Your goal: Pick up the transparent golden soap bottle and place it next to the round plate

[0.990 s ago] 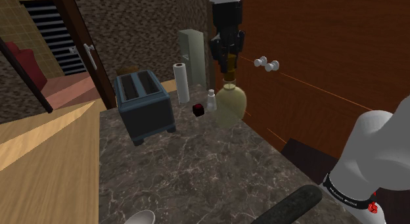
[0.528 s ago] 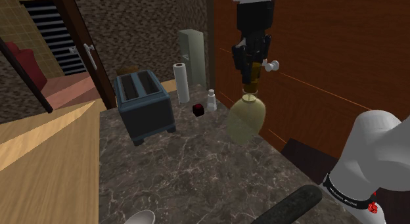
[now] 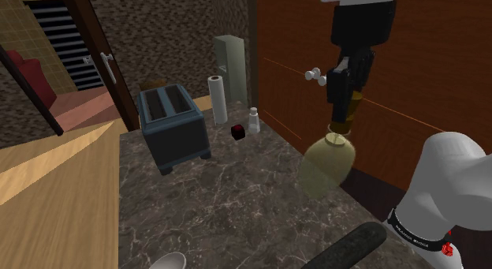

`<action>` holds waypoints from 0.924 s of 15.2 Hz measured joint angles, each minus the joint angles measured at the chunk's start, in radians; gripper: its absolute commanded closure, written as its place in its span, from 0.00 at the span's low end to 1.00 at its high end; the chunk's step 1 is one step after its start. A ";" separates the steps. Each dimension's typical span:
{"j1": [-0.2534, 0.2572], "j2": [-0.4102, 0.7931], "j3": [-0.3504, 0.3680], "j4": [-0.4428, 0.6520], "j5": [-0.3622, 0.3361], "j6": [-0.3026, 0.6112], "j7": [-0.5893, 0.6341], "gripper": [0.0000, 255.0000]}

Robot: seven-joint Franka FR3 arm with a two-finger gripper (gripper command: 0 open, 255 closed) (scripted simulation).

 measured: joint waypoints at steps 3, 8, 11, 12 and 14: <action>0.022 -0.086 0.024 -0.043 0.038 -0.036 0.041 1.00; 0.030 -0.129 0.035 -0.132 0.052 0.011 0.041 1.00; 0.034 -0.148 0.042 -0.184 0.060 0.043 0.038 1.00; 0.035 -0.154 0.044 -0.202 0.061 0.055 0.036 1.00; 0.038 -0.169 0.046 -0.233 0.066 0.075 0.033 1.00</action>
